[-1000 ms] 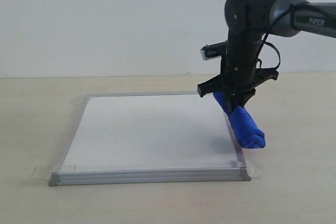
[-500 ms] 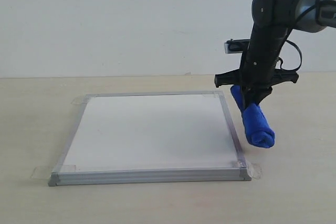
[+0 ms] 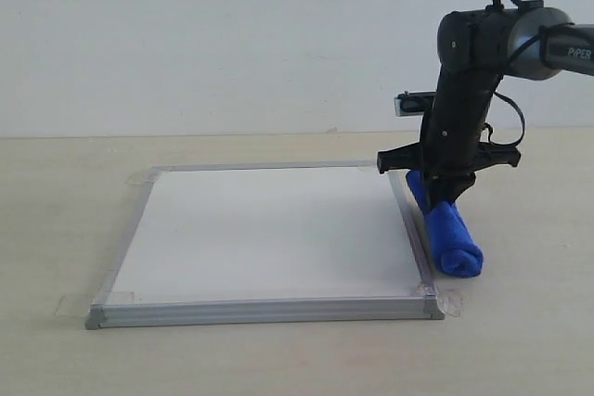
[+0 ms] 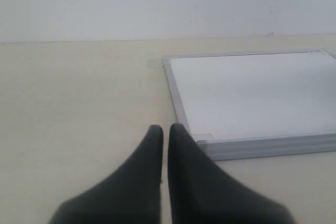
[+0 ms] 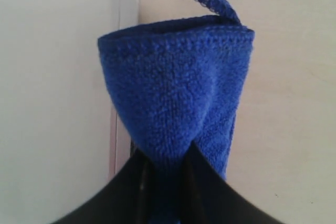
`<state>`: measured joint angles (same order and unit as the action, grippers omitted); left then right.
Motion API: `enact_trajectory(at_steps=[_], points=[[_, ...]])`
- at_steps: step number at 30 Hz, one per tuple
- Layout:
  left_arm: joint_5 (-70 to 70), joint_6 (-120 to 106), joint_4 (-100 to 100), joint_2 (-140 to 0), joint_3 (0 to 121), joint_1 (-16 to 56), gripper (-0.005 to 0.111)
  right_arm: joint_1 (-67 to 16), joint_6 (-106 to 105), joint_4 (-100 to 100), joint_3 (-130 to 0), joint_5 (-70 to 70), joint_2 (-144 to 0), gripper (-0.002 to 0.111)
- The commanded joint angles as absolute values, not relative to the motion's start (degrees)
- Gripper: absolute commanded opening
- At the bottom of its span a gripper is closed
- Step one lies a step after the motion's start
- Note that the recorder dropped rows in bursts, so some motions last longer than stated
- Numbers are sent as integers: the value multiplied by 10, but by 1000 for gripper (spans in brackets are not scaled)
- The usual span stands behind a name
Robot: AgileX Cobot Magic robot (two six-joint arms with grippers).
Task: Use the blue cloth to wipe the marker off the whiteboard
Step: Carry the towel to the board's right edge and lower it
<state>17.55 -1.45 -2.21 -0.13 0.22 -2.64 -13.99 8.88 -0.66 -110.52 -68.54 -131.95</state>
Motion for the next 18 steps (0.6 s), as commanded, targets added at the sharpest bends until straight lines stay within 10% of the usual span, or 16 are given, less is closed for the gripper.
enact_trajectory(at_steps=[1,18], points=[[176,-8,-23,0,0,-28,4,-135,99,-7,-1106,-678,-1327,0],[176,-8,-23,0,0,-28,4,-135,107,0,-1106,-647,-1344,0]])
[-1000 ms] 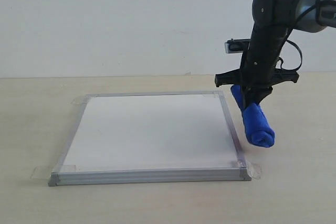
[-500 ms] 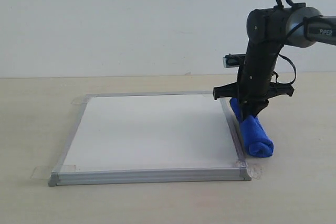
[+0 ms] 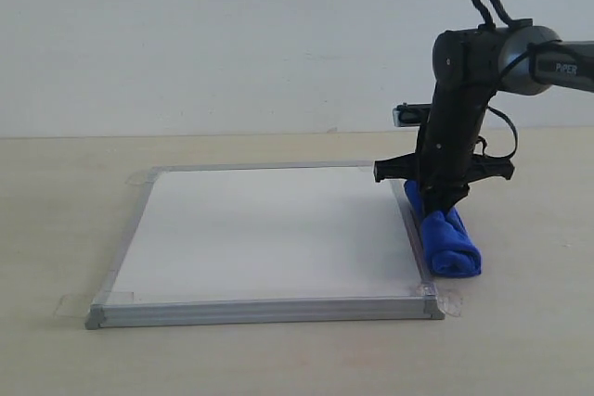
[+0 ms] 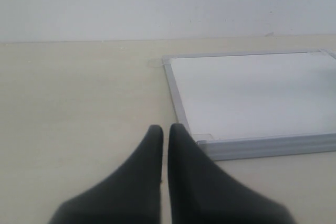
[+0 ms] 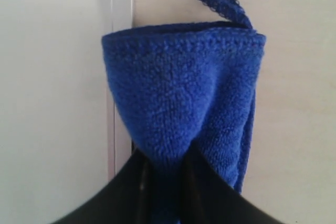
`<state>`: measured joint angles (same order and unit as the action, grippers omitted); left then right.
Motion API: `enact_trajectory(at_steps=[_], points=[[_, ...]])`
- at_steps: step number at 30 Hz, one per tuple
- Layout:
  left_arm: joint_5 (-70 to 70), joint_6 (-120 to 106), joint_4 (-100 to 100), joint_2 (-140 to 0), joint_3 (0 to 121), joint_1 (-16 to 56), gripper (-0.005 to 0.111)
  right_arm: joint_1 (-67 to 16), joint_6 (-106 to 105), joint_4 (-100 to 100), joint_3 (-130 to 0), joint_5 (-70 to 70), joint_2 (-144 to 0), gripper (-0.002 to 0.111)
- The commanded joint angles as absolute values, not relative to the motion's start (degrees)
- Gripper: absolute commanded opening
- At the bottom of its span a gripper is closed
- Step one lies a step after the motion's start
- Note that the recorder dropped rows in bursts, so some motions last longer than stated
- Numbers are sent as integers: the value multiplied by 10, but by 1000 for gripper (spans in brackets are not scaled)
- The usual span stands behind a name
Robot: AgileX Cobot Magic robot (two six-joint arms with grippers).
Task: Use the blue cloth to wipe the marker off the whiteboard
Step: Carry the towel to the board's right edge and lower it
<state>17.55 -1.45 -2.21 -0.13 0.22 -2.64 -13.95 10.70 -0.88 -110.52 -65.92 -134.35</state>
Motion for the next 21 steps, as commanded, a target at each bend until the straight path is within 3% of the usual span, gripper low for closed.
enact_trajectory(at_steps=[1,21], points=[[176,-8,-23,0,0,-28,4,-135,107,6,-1106,-645,-1344,0],[176,-8,-23,0,0,-28,4,-137,70,13,-1106,-648,-1344,0]])
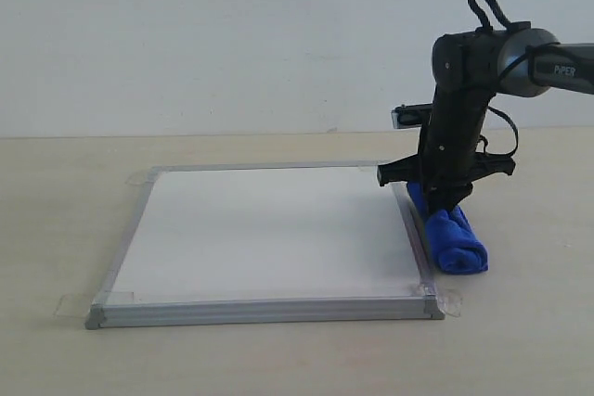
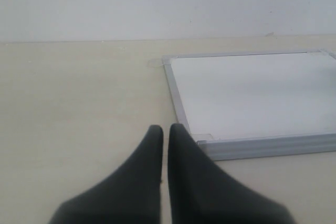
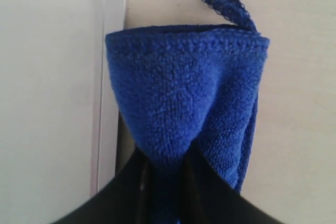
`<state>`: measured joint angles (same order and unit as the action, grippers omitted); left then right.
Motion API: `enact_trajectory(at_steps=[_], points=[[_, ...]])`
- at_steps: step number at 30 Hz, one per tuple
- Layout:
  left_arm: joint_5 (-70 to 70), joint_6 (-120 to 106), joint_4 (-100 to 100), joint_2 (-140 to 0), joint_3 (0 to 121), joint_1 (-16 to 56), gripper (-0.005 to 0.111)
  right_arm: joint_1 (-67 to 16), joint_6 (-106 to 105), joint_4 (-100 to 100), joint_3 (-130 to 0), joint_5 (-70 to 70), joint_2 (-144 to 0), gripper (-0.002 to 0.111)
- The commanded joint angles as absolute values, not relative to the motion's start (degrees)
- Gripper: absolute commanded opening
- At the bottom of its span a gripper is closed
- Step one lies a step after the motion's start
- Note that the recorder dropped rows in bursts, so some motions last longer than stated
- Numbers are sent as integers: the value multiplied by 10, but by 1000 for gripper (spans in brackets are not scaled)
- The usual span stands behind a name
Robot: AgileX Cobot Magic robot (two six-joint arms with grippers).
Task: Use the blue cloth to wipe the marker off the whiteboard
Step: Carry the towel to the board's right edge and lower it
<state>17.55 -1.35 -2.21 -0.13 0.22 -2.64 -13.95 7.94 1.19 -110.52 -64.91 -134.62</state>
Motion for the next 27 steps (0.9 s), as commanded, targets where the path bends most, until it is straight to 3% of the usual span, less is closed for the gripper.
enact_trajectory(at_steps=[1,10,12,16,19,27], points=[[176,-8,-23,0,0,-28,4,-137,70,8,-1106,-647,-1344,0],[176,-8,-23,0,0,-28,4,-137,70,-25,-1106,-647,-1344,4],[176,-8,-23,0,0,-28,4,-137,70,-25,-1106,-648,-1344,13],[176,-8,-23,0,0,-28,4,-137,79,-25,-1106,-648,-1344,44],[176,-8,-23,0,0,-28,4,-137,92,-22,-1106,-644,-1344,59],[176,-8,-23,0,0,-28,4,-137,108,-16,-1126,-658,-1323,59]])
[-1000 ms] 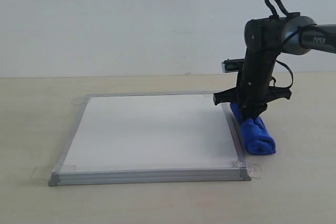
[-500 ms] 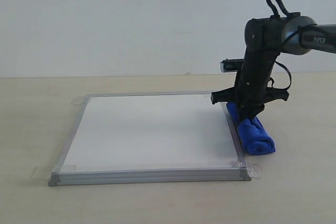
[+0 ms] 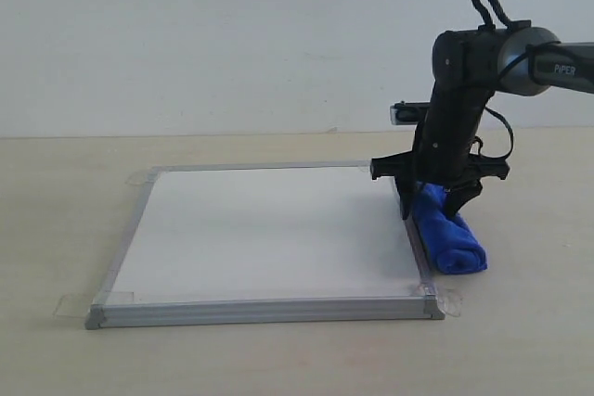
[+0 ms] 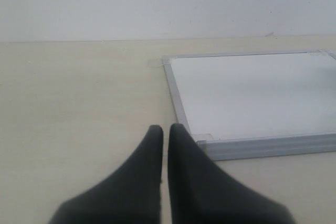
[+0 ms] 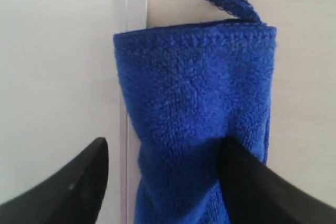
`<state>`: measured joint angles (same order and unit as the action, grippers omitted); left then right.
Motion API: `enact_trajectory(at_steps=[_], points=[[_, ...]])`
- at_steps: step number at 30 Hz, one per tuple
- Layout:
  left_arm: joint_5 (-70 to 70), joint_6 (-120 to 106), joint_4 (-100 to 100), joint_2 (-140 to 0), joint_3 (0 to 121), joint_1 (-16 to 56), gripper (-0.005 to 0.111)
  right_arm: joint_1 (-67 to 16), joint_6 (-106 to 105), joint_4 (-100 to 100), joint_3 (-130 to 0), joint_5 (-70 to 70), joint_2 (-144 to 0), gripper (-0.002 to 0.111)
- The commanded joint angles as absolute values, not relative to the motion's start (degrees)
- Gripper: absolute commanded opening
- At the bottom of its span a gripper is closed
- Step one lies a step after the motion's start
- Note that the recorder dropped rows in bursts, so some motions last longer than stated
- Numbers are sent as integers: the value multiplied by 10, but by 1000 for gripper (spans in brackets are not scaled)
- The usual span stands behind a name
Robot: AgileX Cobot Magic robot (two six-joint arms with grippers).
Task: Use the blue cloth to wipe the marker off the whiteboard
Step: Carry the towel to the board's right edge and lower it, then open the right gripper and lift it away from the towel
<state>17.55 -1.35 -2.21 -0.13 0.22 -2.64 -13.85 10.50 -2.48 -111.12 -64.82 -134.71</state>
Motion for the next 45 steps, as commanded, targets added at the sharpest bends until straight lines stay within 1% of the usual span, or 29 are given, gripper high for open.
enact_trajectory(at_steps=[1,5,7,8,9,12,13,30,41,45], points=[[176,-8,-23,0,0,-28,4,-137,109,-16,-1130,-664,-1319,59],[176,-8,-23,0,0,-28,4,-137,111,-16,-1148,-694,-1303,59],[176,-8,-23,0,0,-28,4,-137,111,-16,-1149,-700,-1299,53],[176,-8,-23,0,0,-28,4,-137,109,-16,-1149,-700,-1299,45],[176,-8,-23,0,0,-28,4,-137,108,-16,-1149,-700,-1299,35],[176,-8,-23,0,0,-28,4,-137,103,-16,-1149,-700,-1299,-1],[176,-8,-23,0,0,-28,4,-137,105,-16,-1149,-700,-1299,0],[176,-8,-23,0,0,-28,4,-137,80,3,-1131,-700,-1380,0],[176,-8,-23,0,0,-28,4,-143,58,6,-1133,-700,-1270,0],[176,-8,-23,0,0,-28,4,-143,48,6,-1094,-700,-1229,0]])
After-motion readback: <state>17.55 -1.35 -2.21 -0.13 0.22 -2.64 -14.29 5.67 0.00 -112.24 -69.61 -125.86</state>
